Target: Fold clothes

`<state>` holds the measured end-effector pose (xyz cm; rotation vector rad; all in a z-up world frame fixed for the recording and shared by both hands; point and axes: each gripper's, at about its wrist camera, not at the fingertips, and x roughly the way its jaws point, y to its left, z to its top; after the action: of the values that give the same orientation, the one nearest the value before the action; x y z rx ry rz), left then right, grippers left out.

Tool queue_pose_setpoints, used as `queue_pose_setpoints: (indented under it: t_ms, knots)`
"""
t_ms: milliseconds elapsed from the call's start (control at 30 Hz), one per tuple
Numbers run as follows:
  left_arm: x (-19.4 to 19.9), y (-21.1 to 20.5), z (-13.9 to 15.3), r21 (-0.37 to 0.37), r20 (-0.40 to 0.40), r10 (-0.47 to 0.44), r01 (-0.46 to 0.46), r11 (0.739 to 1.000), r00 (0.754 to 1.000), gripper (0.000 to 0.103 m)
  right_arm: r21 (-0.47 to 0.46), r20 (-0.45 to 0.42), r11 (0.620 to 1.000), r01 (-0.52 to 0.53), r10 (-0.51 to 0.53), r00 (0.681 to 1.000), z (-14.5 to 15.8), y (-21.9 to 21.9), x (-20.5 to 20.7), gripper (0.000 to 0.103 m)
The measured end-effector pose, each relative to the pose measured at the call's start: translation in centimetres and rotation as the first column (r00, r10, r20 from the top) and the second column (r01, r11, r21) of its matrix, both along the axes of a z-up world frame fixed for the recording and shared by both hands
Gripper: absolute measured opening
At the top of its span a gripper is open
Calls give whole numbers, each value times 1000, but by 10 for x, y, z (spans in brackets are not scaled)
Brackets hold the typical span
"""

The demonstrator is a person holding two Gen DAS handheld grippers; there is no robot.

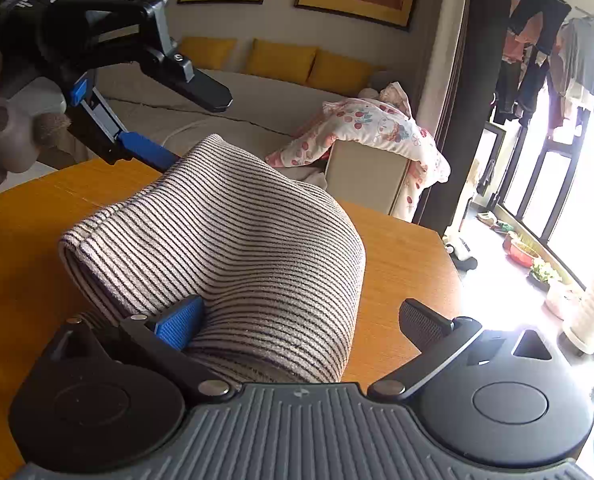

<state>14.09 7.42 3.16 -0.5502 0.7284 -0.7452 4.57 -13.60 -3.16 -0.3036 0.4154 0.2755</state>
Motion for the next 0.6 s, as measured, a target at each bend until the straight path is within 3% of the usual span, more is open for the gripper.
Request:
queue_pose_setpoints:
  t_ms: [33,100,167,200,267,333,367,433,500,600]
  knots:
    - [-6,-5,-3,17,6,-12,12,1000,1000,80,0,1,1000,1,-1,1000,0,0,0,103]
    - [-15,-18,-10,130,21,-1,-2,992,1000,70,35,-25,999,7,-7,1000,2,-3,2,103]
    - [-18,-28,-19,257,44,19,-30,966,999,51,124,-85,992,-7,17,996,6,-15,8,103]
    - [-20,-31,-22,296,63,21,-39,954,998,50,180,-121,983,-20,42,992,11,-24,13,103]
    - [-23,-34,-21,336,103,6,-40,941,995,52,279,-149,960,-41,86,985,25,-40,21,103]
    - [-25,-37,-19,372,133,-10,-41,927,991,56,263,-55,964,-47,63,997,47,-48,25,103]
    - [-25,-37,-20,382,140,-13,-42,923,990,60,206,-3,977,-50,52,999,60,-47,31,100]
    - [-24,-34,-23,380,131,-8,-43,924,991,67,90,48,993,-80,76,996,75,-40,48,71]
    - [-22,-29,-28,352,104,-2,-35,935,995,68,44,16,988,-148,147,989,83,-33,76,57]
    - [-23,-24,-31,332,91,-1,-29,943,996,68,51,-84,969,-242,246,966,87,-21,125,58]
